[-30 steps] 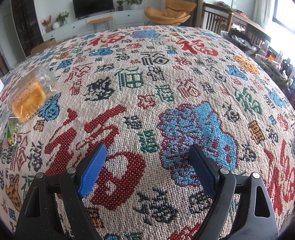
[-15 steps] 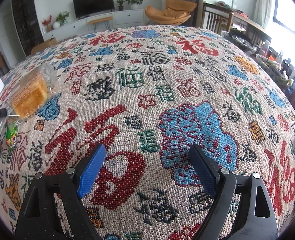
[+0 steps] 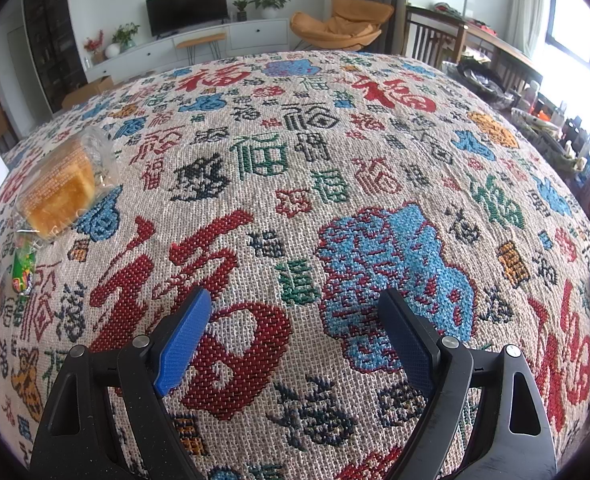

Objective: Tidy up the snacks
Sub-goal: 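Hold the left tool around the clear stick while the right tool grasps the green sausage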

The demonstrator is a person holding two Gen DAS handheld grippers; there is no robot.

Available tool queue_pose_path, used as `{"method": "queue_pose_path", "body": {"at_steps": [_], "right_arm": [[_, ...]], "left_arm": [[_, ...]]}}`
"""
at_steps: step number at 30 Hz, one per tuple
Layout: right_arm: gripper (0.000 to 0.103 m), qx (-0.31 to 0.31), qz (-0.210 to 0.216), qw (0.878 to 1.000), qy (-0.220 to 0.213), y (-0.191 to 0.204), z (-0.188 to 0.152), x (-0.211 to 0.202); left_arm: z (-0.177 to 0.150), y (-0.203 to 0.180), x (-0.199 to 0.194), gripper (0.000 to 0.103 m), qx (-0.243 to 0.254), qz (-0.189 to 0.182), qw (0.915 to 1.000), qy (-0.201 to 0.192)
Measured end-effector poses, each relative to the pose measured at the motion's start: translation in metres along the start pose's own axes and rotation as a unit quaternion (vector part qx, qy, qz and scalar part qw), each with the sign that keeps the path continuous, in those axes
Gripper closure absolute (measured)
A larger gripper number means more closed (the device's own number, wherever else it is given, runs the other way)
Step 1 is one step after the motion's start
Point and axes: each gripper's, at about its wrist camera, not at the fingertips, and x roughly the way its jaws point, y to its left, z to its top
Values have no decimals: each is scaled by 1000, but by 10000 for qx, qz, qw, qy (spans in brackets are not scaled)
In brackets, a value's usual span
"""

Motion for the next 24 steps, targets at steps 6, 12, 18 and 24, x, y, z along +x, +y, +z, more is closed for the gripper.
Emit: {"method": "queue_pose_path", "body": {"at_steps": [6,12,18,24], "right_arm": [[15,-1,2,10000,0,0,0,0],[15,-1,3,10000,1,0,0,0],[15,0,3,10000,0,0,0,0],[15,-26,25,10000,50,4,-1,-1]], "left_arm": [[-8,-30,7,30,682,405,9966,-205],[-7,-15,11,10,312,519,9981,-132],[-8,-14,15,0,243,720,9971,-51],[-9,-14,14,0,253,734,9970,-56]]}}
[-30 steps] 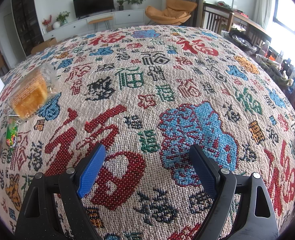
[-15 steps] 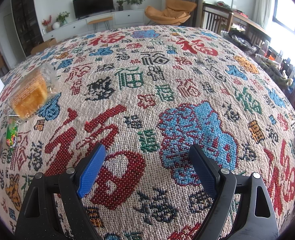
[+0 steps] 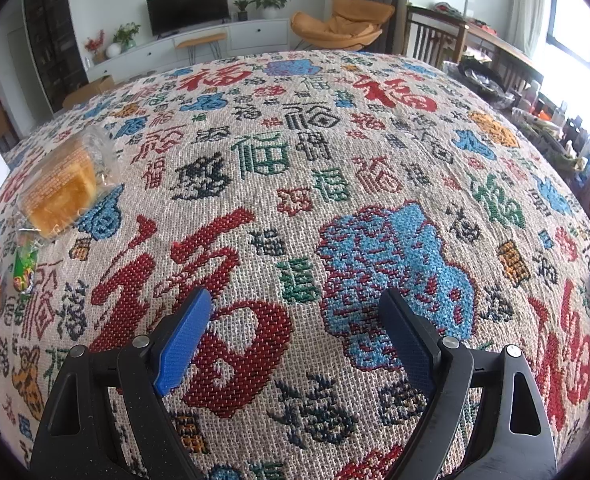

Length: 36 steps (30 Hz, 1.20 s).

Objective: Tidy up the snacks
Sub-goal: 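Hold the left tool around the clear stick while the right tool grasps the green sausage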

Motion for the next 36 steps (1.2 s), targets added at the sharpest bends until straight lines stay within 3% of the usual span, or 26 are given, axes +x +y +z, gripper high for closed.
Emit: {"method": "queue_pose_path", "body": {"at_steps": [2,4,6,9,11,12,14,15,19,21,27,30,32,36], "right_arm": [[15,51,392,9990,207,10,-1,-6],[15,26,1393,9896,351,32,0,-18],[17,-168,2088,9762,568,64,7,-24],[18,-302,2530,9627,909,108,27,-16],[24,-391,2521,9607,1093,135,40,-3],[45,-461,2494,9600,1184,148,43,3],[71,-606,2461,9563,1459,172,45,16],[71,-719,2379,9559,1562,183,44,22],[68,-1290,1842,9668,1212,213,39,18],[78,-1441,1726,9676,1149,216,34,16],[79,-1246,2143,9612,1214,180,5,-5],[79,-1048,2172,9643,1093,148,-13,-26],[79,-995,1940,9723,839,131,-23,-39],[79,-1025,1037,9890,266,113,-26,-44]], "left_arm": [[0,0,0,0,-4,-5,10000,1],[0,0,0,0,-4,-5,10000,1],[0,0,0,0,-2,-2,10000,0],[0,0,0,0,-2,-3,10000,0],[0,0,0,0,-3,-3,10000,1],[0,0,0,0,-4,-4,10000,1],[0,0,0,0,-6,-8,10000,1],[0,0,0,0,-8,-9,10000,0],[0,0,0,0,-6,-5,10000,1],[0,0,0,0,-5,-5,10000,1],[0,1,0,0,-7,-7,10000,1],[0,1,0,0,-9,-10,10000,1],[0,0,0,0,-10,-10,10000,1],[0,1,0,0,-10,-8,10000,0]]}}
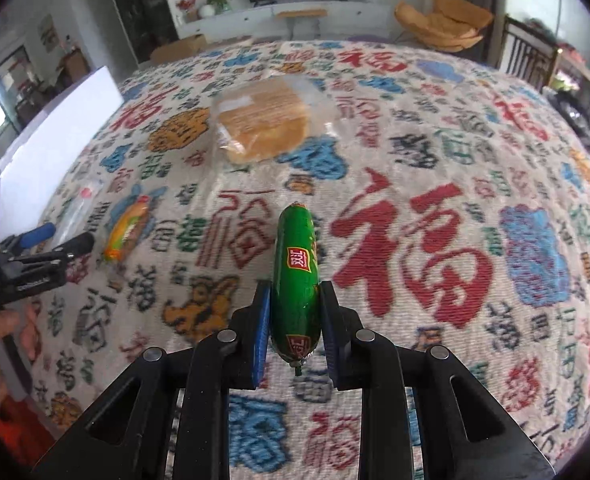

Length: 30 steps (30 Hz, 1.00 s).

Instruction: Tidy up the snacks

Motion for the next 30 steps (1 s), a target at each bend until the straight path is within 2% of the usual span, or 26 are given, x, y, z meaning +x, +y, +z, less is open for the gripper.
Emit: {"method": "queue_pose_path", "body": {"at_steps": [2,5,7,8,9,11,15,30], "right_arm": [[78,13,-246,9997,39,-6,0,14],[73,144,-168,9997,-139,-11,1,16],[52,56,-103,9997,-192,-5,1,18],[35,-30,-35,9997,-227,0,1,21],[33,-164,-106,9994,-291,5,-1,22],[31,-262,-337,9985,-339,11,-2,23],[27,-32,-125,9994,-312,3,0,26],[26,-73,-201,9993,-317,3,-3,25]], "left_arm": [[0,0,0,0,0,1,10000,-1],[0,0,0,0,-2,-2,10000,-2],[0,0,0,0,-2,-2,10000,0],[0,0,0,0,-2,-2,10000,0],[0,0,0,0,-2,-2,10000,-2],[0,0,0,0,-3,-3,10000,0],[0,-1,0,0,-3,-4,10000,0],[0,0,0,0,-5,-3,10000,-1]]}}
